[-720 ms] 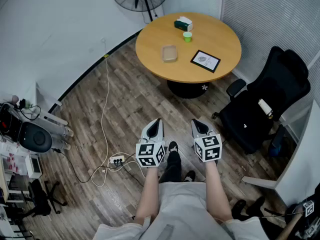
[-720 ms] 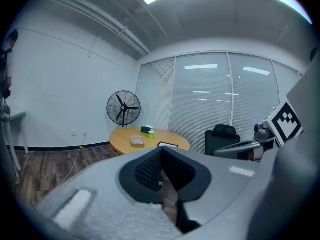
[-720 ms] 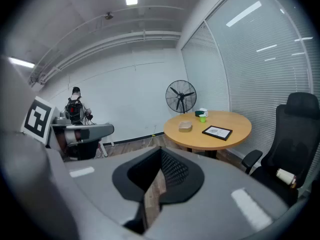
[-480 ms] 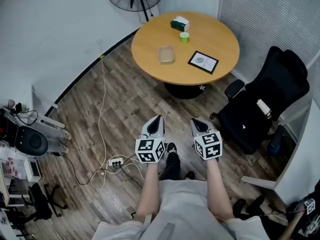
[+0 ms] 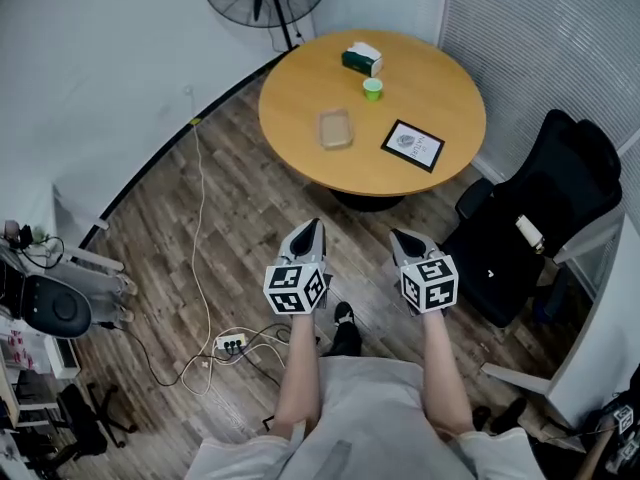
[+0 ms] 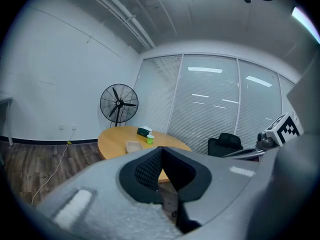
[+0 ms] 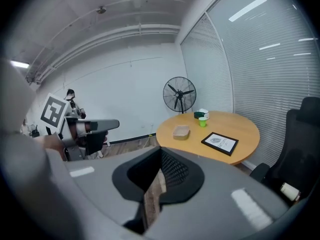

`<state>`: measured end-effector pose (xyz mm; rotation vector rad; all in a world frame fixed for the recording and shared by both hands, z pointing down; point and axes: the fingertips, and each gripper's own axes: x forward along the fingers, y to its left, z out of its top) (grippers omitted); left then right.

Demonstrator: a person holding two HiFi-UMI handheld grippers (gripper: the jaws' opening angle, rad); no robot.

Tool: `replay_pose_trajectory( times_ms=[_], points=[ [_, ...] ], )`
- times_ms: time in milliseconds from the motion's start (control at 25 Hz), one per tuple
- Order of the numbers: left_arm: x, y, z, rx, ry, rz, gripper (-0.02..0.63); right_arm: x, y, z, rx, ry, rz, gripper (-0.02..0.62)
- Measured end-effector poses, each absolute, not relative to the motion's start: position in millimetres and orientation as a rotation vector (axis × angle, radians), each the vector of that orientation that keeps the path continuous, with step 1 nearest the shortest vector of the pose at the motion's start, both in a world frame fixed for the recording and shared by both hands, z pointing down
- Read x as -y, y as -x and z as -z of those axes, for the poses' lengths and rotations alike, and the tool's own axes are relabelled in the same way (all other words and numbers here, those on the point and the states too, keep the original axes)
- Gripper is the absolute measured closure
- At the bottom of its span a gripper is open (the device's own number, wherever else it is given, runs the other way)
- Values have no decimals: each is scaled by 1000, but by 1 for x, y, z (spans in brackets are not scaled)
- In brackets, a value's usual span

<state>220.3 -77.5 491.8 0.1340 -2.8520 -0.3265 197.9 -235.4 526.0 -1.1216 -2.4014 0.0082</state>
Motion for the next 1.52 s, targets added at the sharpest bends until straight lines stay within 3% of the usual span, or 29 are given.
replay_pose_trajectory(
  times_ms=[1000, 1240, 1520],
  points=[
    [-85, -130, -544, 2731, -225, 335, 606, 120, -72, -562, 2380, 1010, -47, 595],
    [-94, -88, -551, 2716, -275, 327, 606, 97, -48, -579, 2356, 1032, 14, 595],
    [-110, -14, -562, 2647, -371, 229, 606, 72, 28, -597, 2347, 968, -59, 595]
  ],
)
